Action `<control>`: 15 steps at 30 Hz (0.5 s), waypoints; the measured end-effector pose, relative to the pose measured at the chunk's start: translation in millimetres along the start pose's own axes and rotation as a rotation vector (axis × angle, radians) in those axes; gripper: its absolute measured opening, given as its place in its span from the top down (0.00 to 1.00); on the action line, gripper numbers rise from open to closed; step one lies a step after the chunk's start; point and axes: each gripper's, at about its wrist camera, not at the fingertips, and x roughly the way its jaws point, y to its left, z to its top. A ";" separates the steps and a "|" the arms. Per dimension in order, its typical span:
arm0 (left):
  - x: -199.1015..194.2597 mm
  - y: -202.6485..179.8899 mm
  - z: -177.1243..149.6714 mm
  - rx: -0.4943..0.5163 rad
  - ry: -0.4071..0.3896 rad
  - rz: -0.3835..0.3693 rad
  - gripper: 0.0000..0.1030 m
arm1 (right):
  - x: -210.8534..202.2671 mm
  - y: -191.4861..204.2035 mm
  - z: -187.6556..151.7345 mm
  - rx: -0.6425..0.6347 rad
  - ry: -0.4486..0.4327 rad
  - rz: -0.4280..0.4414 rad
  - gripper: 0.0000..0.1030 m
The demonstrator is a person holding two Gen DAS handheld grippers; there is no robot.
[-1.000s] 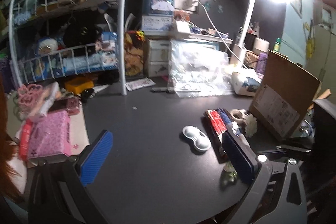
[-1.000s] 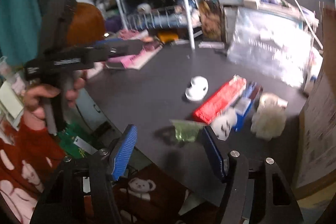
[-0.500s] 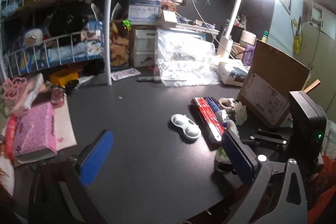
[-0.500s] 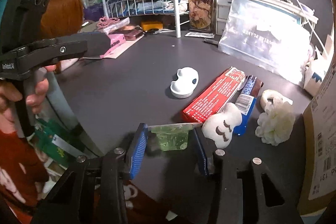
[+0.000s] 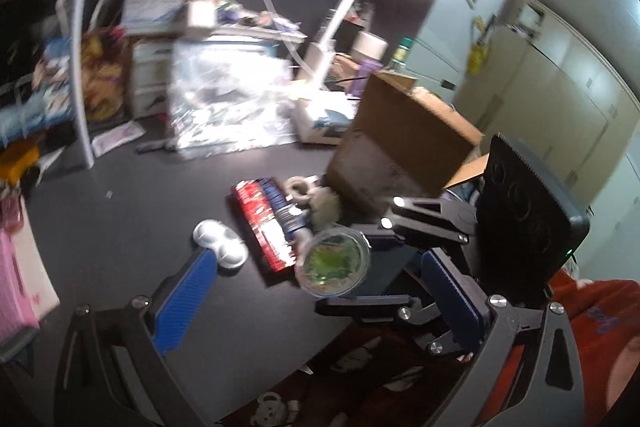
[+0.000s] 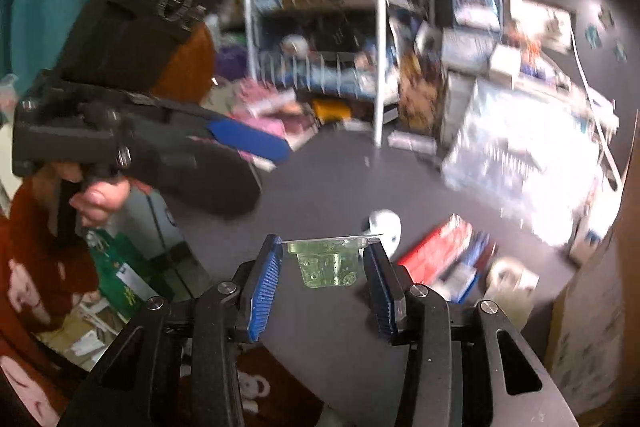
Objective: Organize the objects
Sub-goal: 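Carry the green cup into the cardboard box and open the right gripper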
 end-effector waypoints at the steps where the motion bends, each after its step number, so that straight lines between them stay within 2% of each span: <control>1: -0.7 -4.5 4.6 0.005 0.008 -0.009 0.07 | -6.4 0.6 6.2 -0.012 -0.021 0.007 0.63; 4: -0.3 -23.5 24.2 0.042 0.029 -0.011 0.16 | -30.4 2.5 26.1 -0.057 -0.093 0.005 0.63; 7: 0.5 -38.1 40.5 0.059 0.031 -0.045 0.29 | -50.7 3.6 36.4 -0.102 -0.143 -0.018 0.63; 9: 7.0 -51.8 54.9 0.099 0.040 -0.030 0.43 | -64.9 1.6 41.8 -0.122 -0.171 -0.048 0.63; 15: 36.7 -93.9 103.1 0.201 0.076 -0.097 0.48 | -104.7 -26.5 50.8 -0.111 -0.186 -0.151 0.63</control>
